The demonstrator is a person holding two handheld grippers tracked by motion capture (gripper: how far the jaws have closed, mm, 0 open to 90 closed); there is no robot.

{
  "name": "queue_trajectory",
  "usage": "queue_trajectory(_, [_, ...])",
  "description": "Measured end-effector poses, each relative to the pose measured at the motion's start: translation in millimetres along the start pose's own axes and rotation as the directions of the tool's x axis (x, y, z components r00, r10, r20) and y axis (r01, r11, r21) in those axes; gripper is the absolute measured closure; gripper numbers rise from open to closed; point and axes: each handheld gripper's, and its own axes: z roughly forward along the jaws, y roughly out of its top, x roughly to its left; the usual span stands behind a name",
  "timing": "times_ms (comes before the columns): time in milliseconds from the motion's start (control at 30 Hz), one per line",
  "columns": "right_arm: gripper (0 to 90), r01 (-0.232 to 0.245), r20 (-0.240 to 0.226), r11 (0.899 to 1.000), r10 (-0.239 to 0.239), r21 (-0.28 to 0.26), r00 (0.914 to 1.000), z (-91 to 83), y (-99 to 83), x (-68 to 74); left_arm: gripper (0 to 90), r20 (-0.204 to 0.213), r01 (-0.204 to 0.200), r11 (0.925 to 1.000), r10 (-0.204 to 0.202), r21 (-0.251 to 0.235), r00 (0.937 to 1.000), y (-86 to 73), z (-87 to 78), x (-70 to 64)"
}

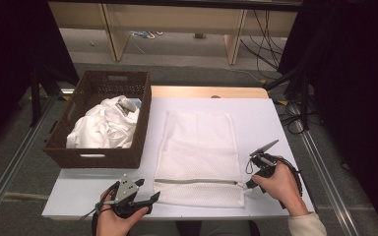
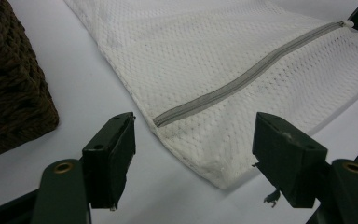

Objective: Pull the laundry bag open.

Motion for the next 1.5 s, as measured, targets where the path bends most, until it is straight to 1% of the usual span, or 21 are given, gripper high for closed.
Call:
queue_trajectory(100, [89.3, 0.004, -0.004, 1.0, -0.003, 0.011, 1.0, 1.0, 0.1, 1.2, 30.0, -0.001, -0.016, 0.9999, 0.016, -0.001, 0.9999, 0.5, -0.3, 1.1])
queue_trajectory(167, [87.6, 0.004, -0.003, 1.0, -0.004, 0.025, 1.0, 1.9, 0.0, 2.2, 30.0, -0.001, 0.001, 1.0, -0.001, -0.001, 1.0, 0.0, -0.2, 0.0])
queue_trajectory(233, [87.8, 0.048, 0.013, 0.999, -0.048, 0.012, 0.9988, 5.1, 0.3, 0.1, 30.0, -0.002, 0.01, 0.9999, -0.01, -0.001, 0.9999, -0.3, -0.1, -0.4])
queue_trajectory(333, [87.9, 0.037, 0.006, 0.999, -0.037, 0.03, 0.9993, 4.8, -0.2, 3.9, 30.0, -0.002, 0.01, 0.9999, -0.01, -0.003, 0.9999, -0.3, 0.1, -0.3])
queue_trajectory(367, [88.0, 0.065, 0.001, 0.998, -0.065, 0.027, 0.9979, 5.9, 0.1, 3.0, 30.0, -0.003, 0.005, 1.0, -0.005, 0.0, 1.0, -0.2, -0.3, -0.1])
queue_trajectory(400, [88.0, 0.055, -0.001, 0.998, -0.055, 0.032, 0.9985, 6.4, 0.1, 4.6, 30.0, -0.003, 0.006, 1.0, -0.006, 0.001, 1.0, -0.2, -0.4, -0.4])
queue_trajectory(433, [88.1, 0.079, -0.004, 0.996, -0.079, 0.031, 0.9968, 7.0, 0.2, 4.0, 30.0, -0.002, -0.005, 1.0, 0.005, 0.003, 1.0, 0.0, -0.5, 0.4])
queue_trajectory(467, [88.1, 0.05, -0.003, 0.998, -0.05, 0.041, 0.9987, 6.2, -0.3, 6.8, 30.0, -0.002, 0.008, 1.0, -0.008, 0.001, 1.0, -0.3, -0.5, -0.5])
queue_trajectory(500, [88.1, 0.046, 0.003, 0.999, -0.046, 0.016, 0.9989, 8.1, -1.0, 7.8, 30.0, -0.003, -0.007, 1.0, 0.007, 0.003, 1.0, 0.0, -0.5, 0.5])
queue_trajectory(533, [88.0, 0.129, 0.003, 0.992, -0.129, 0.003, 0.9917, 9.1, 0.9, 2.6, 30.0, -0.002, -0.018, 0.9998, 0.018, 0.003, 0.9998, 0.2, -0.5, 1.2])
queue_trajectory(567, [87.9, 0.056, 0.001, 0.998, -0.056, 0.022, 0.9984, 7.2, -0.3, 7.6, 30.0, -0.003, -0.001, 1.0, 0.001, 0.001, 1.0, -0.2, -0.5, 0.0])
queue_trajectory(600, [87.9, 0.045, 0.001, 0.999, -0.045, 0.006, 0.999, 7.6, -0.9, 8.3, 30.0, -0.002, 0.007, 1.0, -0.007, 0.001, 1.0, -0.3, -0.5, -0.6])
queue_trajectory(700, [87.6, 0.08, -0.002, 0.997, -0.08, 0.017, 0.9968, 4.7, 0.5, 5.5, 30.0, -0.002, 0.001, 1.0, -0.001, 0.001, 1.0, -0.3, -0.2, -0.1])
queue_trajectory(800, [87.2, 0.078, 0.011, 0.997, -0.078, 0.008, 0.9969, 2.9, 0.7, 6.9, 30.0, 0.002, 0.012, 0.9999, -0.012, -0.007, 0.9999, -0.6, 0.7, -1.2])
queue_trajectory(833, [87.2, 0.078, 0.006, 0.997, -0.078, -0.011, 0.9969, 3.6, 0.3, 6.7, 30.0, 0.002, 0.011, 0.9999, -0.011, -0.007, 0.9999, -0.5, 0.6, -1.3])
queue_trajectory(967, [86.5, 0.068, 0.009, 0.998, -0.068, -0.009, 0.9977, 0.6, 0.2, 10.0, 30.0, -0.001, 0.0, 1.0, 0.0, 0.001, 1.0, -0.4, 0.1, -0.4])
queue_trajectory(1033, [85.9, 0.101, 0.021, 0.995, -0.101, -0.017, 0.9947, 0.0, 1.1, 8.9, 30.0, -0.001, -0.005, 1.0, 0.005, 0.003, 1.0, -0.4, 0.2, -0.2])
queue_trajectory(1267, [84.7, 0.067, 0.025, 0.997, -0.066, -0.033, 0.9975, 2.6, 1.2, 7.3, 30.0, 0.002, 0.007, 1.0, -0.007, 0.0, 1.0, -0.8, 0.9, -1.2])
queue_trajectory(1333, [84.7, 0.089, 0.027, 0.996, -0.089, -0.025, 0.9957, 3.7, 2.9, 3.9, 30.0, 0.001, 0.006, 1.0, -0.006, 0.001, 1.0, -0.9, 0.9, -1.4])
queue_trajectory(1400, [84.7, 0.099, 0.043, 0.993, -0.096, -0.064, 0.9944, 6.2, 3.8, 2.1, 30.0, 0.002, 0.007, 1.0, -0.007, 0.001, 1.0, -0.8, 1.0, -1.3])
queue_trajectory(1500, [85.0, 0.103, 0.018, 0.993, -0.102, -0.061, 0.9946, 4.1, 3.7, 4.6, 30.0, 0.002, 0.0, 1.0, 0.0, -0.002, 1.0, 0.5, 0.6, -0.1])
